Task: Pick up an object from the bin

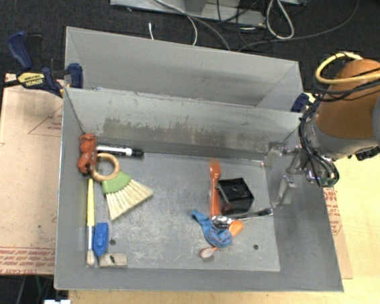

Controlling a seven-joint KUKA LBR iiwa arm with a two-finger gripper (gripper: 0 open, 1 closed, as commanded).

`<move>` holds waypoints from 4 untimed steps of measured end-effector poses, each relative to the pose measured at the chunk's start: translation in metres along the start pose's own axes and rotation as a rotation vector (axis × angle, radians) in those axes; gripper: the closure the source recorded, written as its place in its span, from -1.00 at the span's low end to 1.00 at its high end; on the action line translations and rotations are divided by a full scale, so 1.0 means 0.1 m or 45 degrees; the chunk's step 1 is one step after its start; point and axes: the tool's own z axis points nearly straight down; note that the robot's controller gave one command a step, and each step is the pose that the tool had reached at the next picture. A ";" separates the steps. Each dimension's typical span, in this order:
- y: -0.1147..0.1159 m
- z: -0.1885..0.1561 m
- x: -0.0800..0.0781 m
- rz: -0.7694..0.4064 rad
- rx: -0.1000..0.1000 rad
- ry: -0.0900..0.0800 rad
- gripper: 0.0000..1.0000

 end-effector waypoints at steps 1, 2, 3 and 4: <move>0.00 -0.02 -0.01 -0.004 0.001 -0.006 -1.00; 0.49 0.61 0.37 -0.413 0.004 -0.014 -1.00; 0.66 0.51 0.54 -0.300 0.002 -0.011 -1.00; 0.53 0.47 0.25 -0.287 0.002 -0.015 -1.00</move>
Offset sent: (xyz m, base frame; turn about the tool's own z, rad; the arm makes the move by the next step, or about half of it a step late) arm -0.0518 0.0656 -0.0836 -0.4318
